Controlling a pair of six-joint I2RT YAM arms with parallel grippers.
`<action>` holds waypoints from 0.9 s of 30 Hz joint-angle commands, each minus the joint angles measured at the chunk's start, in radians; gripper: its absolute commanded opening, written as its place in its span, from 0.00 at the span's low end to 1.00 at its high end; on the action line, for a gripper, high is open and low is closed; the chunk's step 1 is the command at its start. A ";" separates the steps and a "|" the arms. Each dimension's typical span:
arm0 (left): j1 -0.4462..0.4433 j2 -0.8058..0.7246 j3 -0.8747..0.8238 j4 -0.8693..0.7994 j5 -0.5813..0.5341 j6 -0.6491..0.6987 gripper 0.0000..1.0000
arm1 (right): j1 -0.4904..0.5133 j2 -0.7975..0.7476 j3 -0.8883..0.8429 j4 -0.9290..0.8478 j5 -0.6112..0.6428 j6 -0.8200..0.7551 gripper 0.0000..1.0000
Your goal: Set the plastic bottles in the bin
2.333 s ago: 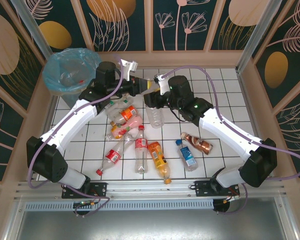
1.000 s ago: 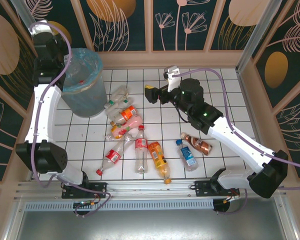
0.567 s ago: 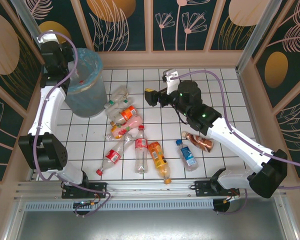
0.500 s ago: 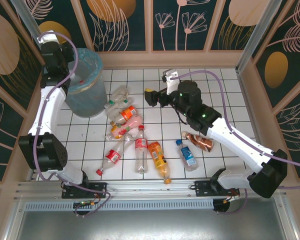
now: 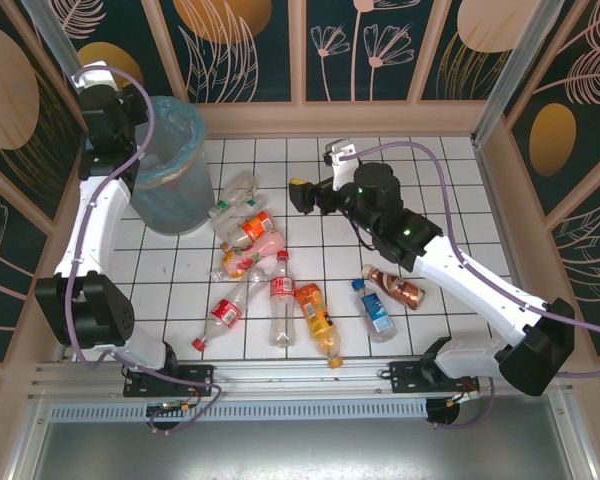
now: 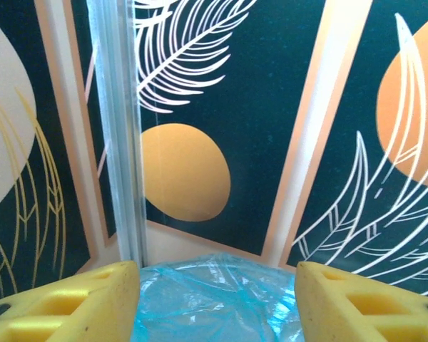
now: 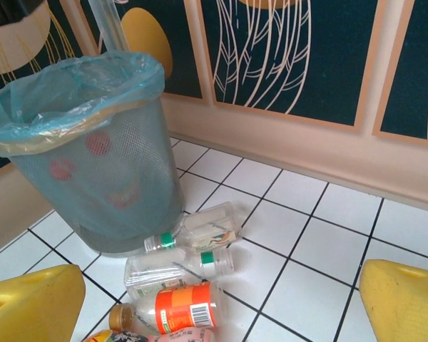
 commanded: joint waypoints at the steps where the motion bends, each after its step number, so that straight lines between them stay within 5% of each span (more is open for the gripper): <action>1: 0.001 -0.052 0.047 -0.015 0.081 -0.025 0.57 | 0.008 0.019 0.054 -0.074 0.036 0.007 0.98; 7: -0.050 -0.128 0.053 -0.056 0.152 -0.012 0.54 | 0.010 0.070 0.081 -0.257 -0.009 0.052 0.96; 18: -0.386 -0.189 -0.068 -0.119 0.046 0.205 0.56 | 0.011 0.265 0.058 -0.438 -0.207 0.266 0.86; 27: -0.462 -0.220 -0.247 -0.185 0.239 0.073 0.58 | 0.013 0.460 0.092 -0.393 -0.343 0.389 0.79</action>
